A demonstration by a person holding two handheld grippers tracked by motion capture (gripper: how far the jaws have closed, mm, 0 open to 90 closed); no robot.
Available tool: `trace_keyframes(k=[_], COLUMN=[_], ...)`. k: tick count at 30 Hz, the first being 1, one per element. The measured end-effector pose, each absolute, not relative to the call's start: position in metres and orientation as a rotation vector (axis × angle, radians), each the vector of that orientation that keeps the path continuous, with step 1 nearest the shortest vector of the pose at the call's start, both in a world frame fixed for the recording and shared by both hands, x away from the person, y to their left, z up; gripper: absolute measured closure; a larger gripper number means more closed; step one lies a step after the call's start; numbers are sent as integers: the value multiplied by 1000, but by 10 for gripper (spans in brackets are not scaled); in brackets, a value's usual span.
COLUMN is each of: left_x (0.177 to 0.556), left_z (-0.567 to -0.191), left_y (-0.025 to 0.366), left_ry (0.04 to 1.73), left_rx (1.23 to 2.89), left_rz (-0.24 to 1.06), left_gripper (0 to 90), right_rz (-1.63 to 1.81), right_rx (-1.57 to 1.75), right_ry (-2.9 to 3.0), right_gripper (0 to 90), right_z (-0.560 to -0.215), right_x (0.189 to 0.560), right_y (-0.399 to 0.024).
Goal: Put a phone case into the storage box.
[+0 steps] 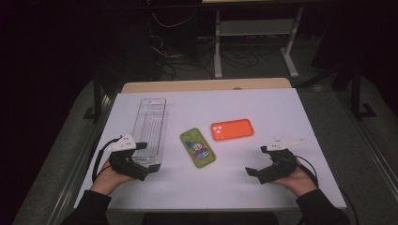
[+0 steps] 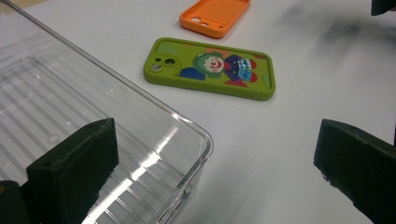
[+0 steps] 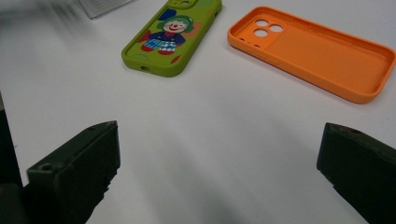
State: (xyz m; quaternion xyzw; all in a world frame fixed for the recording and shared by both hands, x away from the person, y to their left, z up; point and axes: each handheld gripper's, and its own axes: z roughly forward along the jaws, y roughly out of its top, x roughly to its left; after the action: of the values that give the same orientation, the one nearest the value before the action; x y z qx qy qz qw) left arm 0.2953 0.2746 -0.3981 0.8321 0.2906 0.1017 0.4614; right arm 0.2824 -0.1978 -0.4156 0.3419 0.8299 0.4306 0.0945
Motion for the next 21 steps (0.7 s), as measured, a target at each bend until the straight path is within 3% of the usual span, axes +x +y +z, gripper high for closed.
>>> trace_keyframes(k=[21], left_x=[304], left_z=[-390], left_y=[265], left_ry=[663], left_rx=[2113], left_rz=[228], left_gripper=[0], right_rz=[1271], right_rx=[1023], right_ry=[2452], right_gripper=[0], right_z=[-413], right_x=[290], right_y=[-199])
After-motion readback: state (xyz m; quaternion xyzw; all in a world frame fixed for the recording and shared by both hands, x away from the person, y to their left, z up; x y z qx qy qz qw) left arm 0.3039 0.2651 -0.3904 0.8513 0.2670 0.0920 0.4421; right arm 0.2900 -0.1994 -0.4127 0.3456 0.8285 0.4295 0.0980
